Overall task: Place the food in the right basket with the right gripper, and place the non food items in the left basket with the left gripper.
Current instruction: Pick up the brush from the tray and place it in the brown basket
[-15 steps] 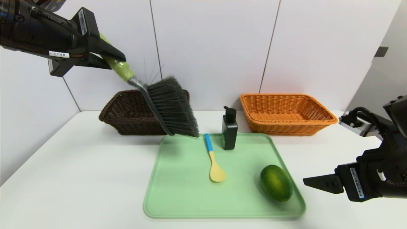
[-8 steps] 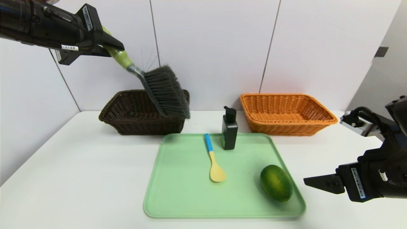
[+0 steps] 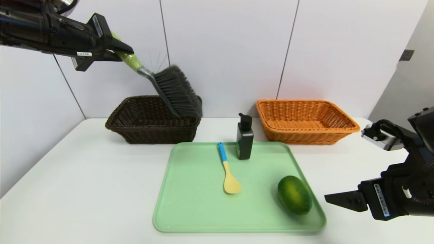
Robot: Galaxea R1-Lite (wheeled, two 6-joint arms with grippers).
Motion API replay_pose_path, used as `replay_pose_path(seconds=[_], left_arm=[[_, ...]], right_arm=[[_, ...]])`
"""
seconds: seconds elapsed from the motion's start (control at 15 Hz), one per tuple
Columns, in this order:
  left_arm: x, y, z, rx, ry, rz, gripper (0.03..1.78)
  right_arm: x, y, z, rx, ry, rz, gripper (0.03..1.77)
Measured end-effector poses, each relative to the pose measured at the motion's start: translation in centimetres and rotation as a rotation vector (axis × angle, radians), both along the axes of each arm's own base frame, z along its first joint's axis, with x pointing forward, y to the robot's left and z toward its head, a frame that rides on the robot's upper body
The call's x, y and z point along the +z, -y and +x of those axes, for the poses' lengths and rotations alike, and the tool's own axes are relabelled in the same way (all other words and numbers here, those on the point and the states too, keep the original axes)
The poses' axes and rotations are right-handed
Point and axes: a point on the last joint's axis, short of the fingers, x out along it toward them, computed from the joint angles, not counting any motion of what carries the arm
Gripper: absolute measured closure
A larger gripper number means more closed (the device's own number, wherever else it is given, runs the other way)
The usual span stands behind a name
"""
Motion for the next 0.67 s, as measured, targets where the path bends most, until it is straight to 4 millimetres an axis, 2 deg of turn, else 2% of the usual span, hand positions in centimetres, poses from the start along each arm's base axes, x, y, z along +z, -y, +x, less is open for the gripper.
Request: replay_pose_path(seconds=[0.47,0.67], left_arm=[[-3.0,-2.6,4.8,0.075,-0.026,-0.029,1.36],[-4.7,-3.1,6.4,0.084,-0.066,-0.04,1.36]], right_arm=[[-0.1,0.0,0.0,0.0,-0.002,-0.002,0.1],[-0.1,0.0,0.0,0.0,-0.002,-0.002,0.1]])
